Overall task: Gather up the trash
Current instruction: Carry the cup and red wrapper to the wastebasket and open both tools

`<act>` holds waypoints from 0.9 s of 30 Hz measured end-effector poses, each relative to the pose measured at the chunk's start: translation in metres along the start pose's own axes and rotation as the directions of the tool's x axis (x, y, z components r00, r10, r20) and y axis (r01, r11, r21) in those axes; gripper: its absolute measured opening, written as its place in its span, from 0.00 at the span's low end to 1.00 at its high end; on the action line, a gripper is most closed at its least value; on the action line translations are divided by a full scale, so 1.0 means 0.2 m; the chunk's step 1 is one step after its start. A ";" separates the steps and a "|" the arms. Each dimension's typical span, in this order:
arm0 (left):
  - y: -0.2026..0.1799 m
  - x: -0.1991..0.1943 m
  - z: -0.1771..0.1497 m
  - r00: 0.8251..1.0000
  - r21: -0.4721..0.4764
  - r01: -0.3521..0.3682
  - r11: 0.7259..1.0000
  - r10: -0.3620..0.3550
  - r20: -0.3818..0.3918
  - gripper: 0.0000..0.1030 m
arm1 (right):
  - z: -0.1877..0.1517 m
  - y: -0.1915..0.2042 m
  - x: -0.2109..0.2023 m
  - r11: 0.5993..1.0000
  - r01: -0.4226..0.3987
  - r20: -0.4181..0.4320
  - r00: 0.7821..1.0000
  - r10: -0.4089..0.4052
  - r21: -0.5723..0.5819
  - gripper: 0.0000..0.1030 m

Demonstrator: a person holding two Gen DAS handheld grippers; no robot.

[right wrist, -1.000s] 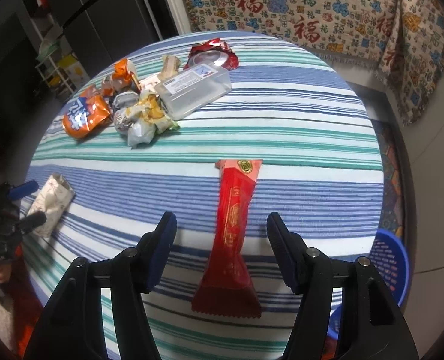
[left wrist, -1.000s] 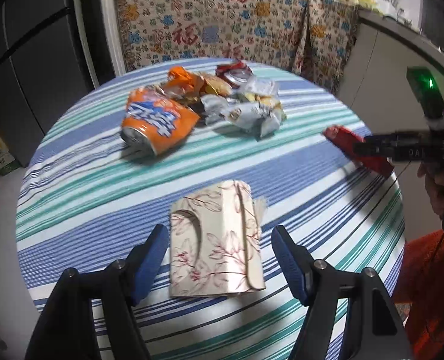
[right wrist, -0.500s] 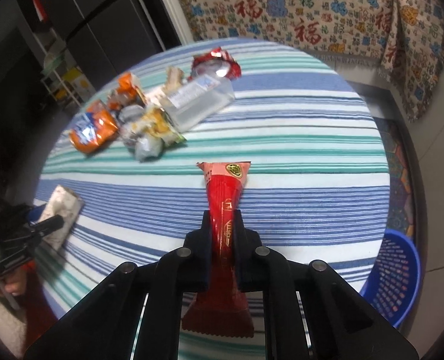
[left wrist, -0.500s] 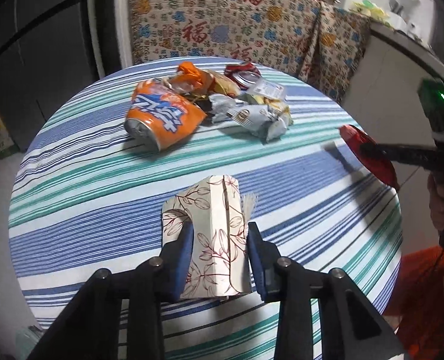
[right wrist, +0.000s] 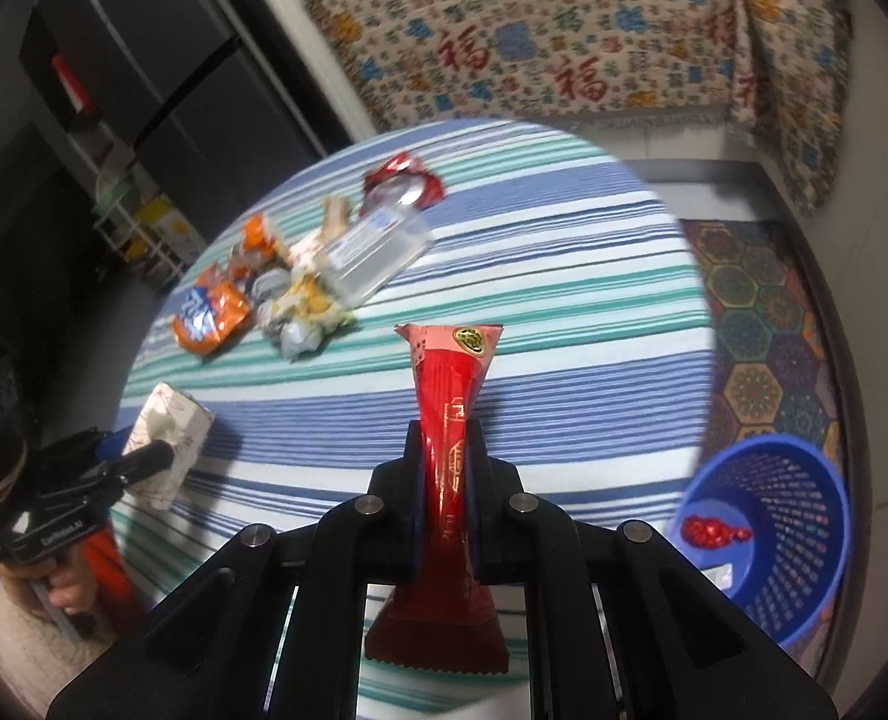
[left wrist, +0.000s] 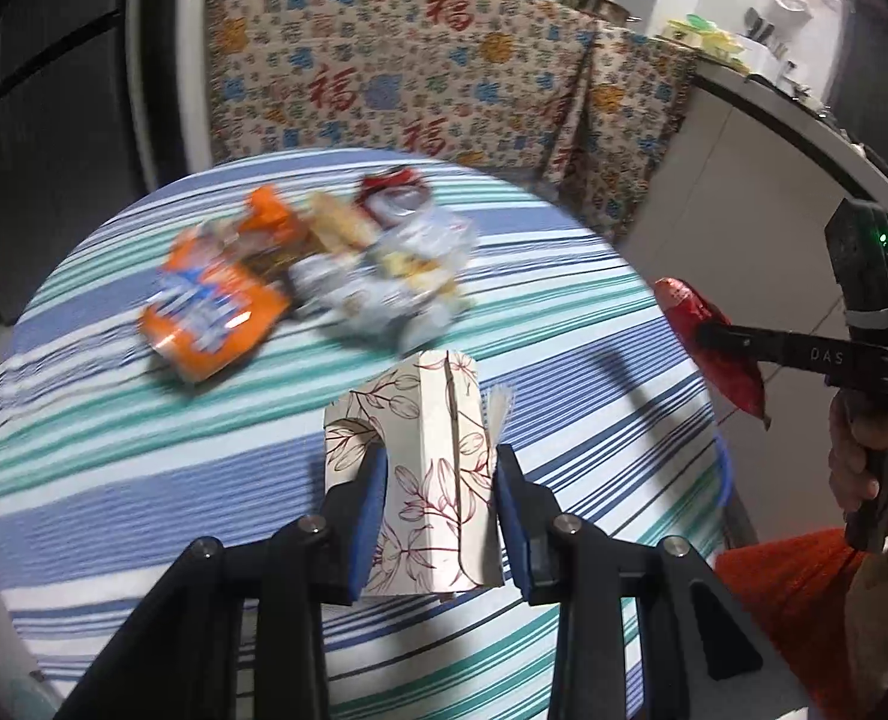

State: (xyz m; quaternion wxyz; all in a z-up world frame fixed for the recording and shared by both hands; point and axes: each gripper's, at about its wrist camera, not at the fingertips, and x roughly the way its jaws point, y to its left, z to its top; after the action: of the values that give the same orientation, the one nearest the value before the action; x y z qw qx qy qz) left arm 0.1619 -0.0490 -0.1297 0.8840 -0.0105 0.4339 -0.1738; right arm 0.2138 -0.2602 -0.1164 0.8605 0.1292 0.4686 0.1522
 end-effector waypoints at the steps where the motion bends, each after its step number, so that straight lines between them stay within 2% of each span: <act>1: -0.05 0.02 0.03 1.000 0.006 0.019 1.000 -0.019 0.000 0.34 | 0.00 -0.03 -0.02 1.000 0.004 0.004 1.000 -0.004 0.012 0.08; 6: -0.33 0.11 0.14 0.994 0.065 0.107 0.992 -0.107 -0.008 0.34 | 0.01 -0.23 -0.18 0.995 0.087 0.010 0.996 -0.088 0.053 0.08; 13: -0.81 0.31 0.25 0.976 0.142 0.216 0.966 -0.213 -0.035 0.34 | -0.02 -0.62 -0.31 0.968 0.208 -0.034 0.978 -0.206 0.139 0.08; 19: -1.13 0.53 0.27 0.969 0.190 0.245 0.951 -0.235 -0.076 0.34 | -0.13 -0.95 -0.33 0.932 0.277 -0.067 0.961 -0.268 0.234 0.08; 27: -1.39 0.83 0.21 0.957 0.200 0.280 0.939 -0.258 -0.129 0.34 | -0.23 -1.20 -0.26 0.905 0.289 -0.109 0.957 -0.268 0.313 0.08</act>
State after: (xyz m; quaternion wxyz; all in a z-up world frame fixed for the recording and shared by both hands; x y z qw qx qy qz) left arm 0.2037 -0.3684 -0.1828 0.8247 0.0351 0.4509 -0.3396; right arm 0.1819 -0.4967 -0.1887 0.8250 0.1962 0.5279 -0.0475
